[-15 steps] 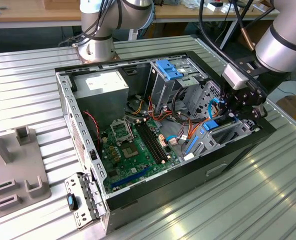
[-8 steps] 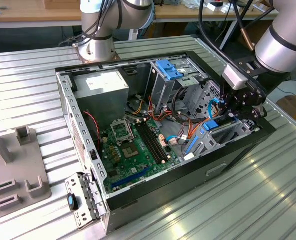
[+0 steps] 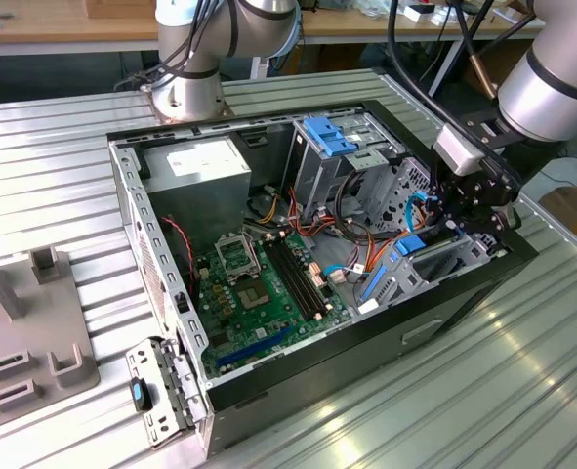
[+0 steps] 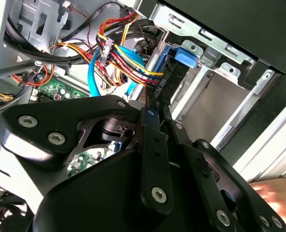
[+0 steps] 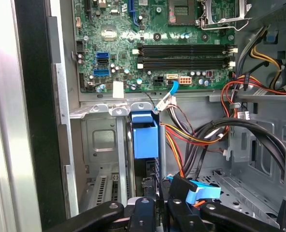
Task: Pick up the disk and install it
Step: 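Insert the first disk wire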
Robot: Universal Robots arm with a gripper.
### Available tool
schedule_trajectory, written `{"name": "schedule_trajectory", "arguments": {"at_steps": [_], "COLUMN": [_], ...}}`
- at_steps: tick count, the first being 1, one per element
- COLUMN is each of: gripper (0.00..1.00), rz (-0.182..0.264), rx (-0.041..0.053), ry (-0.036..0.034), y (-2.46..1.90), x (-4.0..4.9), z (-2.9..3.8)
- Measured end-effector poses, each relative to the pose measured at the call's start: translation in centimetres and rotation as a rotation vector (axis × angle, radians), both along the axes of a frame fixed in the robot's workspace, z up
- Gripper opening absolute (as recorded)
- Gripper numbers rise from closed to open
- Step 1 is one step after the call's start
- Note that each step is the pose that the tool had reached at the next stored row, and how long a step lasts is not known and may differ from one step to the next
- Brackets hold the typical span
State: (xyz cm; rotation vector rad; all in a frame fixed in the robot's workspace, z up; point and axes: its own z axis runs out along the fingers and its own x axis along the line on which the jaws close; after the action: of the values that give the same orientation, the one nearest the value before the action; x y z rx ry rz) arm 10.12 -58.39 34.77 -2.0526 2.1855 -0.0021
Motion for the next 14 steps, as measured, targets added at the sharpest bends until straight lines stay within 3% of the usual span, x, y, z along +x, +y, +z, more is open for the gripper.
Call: {"name": "schedule_trajectory", "arguments": {"at_steps": [9, 10, 11, 14], "gripper": [0.16, 0.16, 0.16, 0.16], "rz": [-0.011, -0.011, -0.011, -0.011], "rx": [0.0001, 0.0, 0.0, -0.0001], "ry": [0.0012, 0.0055, 0.0172, 0.0198], "y": [0.0, 0.0, 0.0, 0.0], "x": [-0.01, 0.0, 0.01, 0.01], "z": [0.04, 0.04, 0.04, 0.03]}}
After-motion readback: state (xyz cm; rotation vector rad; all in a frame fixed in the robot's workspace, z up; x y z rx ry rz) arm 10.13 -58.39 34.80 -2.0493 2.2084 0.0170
